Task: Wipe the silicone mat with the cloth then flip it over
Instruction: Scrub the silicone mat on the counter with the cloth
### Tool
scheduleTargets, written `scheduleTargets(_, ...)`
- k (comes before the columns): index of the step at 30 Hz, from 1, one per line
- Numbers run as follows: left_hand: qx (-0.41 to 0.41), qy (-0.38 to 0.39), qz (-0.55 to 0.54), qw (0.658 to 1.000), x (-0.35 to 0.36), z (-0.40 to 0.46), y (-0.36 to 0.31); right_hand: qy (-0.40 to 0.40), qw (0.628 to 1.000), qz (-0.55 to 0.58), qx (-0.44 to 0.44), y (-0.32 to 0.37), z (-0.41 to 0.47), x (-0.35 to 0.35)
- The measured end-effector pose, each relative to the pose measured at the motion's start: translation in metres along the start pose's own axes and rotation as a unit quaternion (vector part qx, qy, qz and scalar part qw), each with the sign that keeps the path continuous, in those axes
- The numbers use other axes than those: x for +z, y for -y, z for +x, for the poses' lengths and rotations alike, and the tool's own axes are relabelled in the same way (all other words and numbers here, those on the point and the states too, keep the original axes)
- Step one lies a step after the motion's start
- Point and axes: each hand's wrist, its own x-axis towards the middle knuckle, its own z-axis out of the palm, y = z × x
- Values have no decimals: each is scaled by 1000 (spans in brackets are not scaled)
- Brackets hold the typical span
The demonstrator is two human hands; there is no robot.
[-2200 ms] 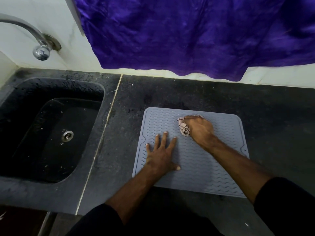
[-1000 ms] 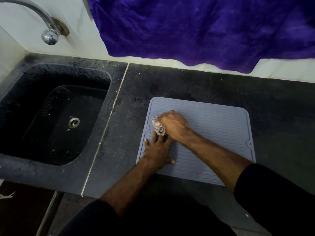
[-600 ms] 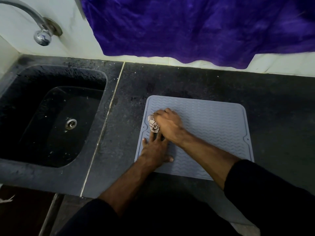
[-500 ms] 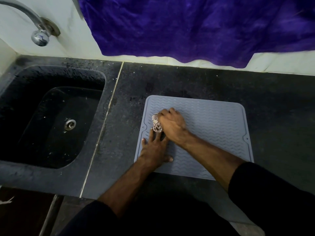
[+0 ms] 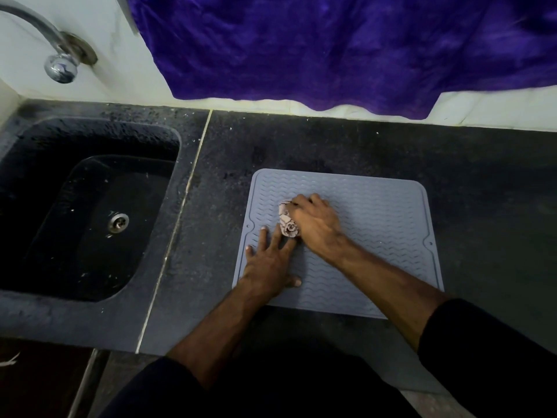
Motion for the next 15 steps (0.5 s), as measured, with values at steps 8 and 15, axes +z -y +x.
scheduleTargets(8,3,8,-3,1000,-6,-6,-3,-8,997,32,71,-48,-17,-6)
scheduleTargets(15,-2,8,1,1000,-4,-3,-3,4,1000,-3,-6,-23,0,-3)
